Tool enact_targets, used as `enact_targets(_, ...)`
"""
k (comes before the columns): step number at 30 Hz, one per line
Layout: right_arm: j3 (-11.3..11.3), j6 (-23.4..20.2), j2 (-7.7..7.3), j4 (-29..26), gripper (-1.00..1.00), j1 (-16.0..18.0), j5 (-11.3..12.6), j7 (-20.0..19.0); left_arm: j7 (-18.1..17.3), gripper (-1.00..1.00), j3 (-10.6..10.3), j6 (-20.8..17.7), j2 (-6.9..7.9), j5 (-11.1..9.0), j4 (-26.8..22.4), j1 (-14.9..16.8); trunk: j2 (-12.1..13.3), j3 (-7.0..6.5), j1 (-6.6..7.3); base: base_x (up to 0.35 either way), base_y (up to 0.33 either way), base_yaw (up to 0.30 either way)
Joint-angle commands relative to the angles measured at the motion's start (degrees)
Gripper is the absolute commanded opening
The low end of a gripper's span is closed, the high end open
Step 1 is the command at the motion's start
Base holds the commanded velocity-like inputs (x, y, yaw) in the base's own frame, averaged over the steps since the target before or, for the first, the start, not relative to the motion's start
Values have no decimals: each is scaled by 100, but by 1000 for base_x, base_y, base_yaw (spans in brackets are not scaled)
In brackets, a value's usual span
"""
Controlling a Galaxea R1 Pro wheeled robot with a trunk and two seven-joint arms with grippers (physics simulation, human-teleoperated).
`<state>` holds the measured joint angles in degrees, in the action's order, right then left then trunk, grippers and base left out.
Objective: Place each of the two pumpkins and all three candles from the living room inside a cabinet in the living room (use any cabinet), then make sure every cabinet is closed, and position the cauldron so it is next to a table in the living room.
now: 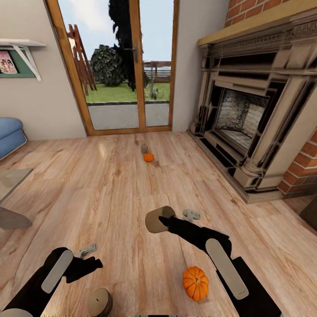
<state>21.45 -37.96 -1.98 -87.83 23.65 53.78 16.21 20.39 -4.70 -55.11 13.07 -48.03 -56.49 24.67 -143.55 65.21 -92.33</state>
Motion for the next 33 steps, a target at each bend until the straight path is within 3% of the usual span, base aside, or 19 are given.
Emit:
enact_targets(1,9,-1,-107,1,-100,6,78,-197,-27,100,-19,-4,11,-45,-5,3,-4,28,-1,0,0,0)
enact_targets(4,8,-1,-351,45,-100,5,155,-796,-140,100,-21,-1,23,-26,-3,3,-8,94,-9,0,0,0)
enact_targets(7,8,-1,-432,76,-100,3,265,-996,-160,100,-16,5,27,-7,1,3,-12,161,-17,0,0,0)
enact_targets(16,8,6,-460,102,-100,2,325,-1065,-184,100,29,9,56,4,2,3,-24,360,-40,0,0,0)
enact_targets(23,8,7,-461,105,-100,6,326,-1075,-204,100,38,14,172,-5,57,3,-33,515,-58,0,0,0)
enact_targets(33,8,8,-461,108,-100,7,326,-1084,-217,100,22,148,179,-11,76,3,-47,737,-84,0,0,0)
